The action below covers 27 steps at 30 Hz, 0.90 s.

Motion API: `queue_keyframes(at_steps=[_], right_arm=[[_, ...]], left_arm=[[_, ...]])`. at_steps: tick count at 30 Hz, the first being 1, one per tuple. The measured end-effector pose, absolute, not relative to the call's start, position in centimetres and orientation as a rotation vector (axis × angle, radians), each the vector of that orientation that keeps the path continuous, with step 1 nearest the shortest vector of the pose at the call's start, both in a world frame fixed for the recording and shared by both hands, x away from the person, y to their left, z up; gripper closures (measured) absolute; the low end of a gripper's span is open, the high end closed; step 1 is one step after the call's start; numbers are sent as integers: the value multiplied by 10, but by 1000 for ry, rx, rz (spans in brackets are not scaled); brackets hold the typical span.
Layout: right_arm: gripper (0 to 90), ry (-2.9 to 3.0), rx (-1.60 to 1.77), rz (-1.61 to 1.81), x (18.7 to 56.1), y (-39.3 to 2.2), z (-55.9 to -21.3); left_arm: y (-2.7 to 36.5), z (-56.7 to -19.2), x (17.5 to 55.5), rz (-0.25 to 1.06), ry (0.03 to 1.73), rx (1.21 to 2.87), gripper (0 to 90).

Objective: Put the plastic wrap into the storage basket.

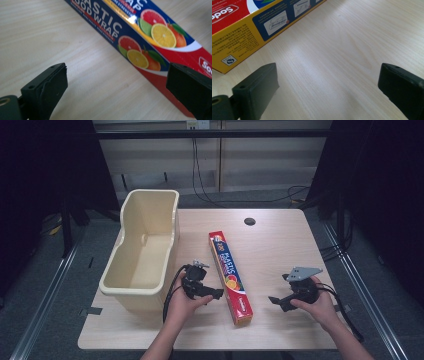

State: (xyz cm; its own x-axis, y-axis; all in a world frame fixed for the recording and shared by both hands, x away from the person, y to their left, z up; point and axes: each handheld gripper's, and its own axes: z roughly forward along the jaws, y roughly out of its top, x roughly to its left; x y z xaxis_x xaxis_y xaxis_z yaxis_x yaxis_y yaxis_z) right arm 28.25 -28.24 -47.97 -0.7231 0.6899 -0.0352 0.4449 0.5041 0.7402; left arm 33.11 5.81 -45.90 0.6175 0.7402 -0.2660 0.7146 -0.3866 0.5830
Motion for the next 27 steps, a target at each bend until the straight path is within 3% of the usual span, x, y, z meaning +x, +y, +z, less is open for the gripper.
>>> queue_keyframes(at_steps=[9,14,27], right_arm=[[32,2419,956,991,279,-282,-484],[27,2403,988,1016,276,-286,-484],[27,2336,1049,1041,273,-291,-480]], left_arm=[[45,-447,353,45,1184,2187,35],[31,-436,366,-28,1240,2168,34],[3,-427,384,-6,1231,2236,13]])
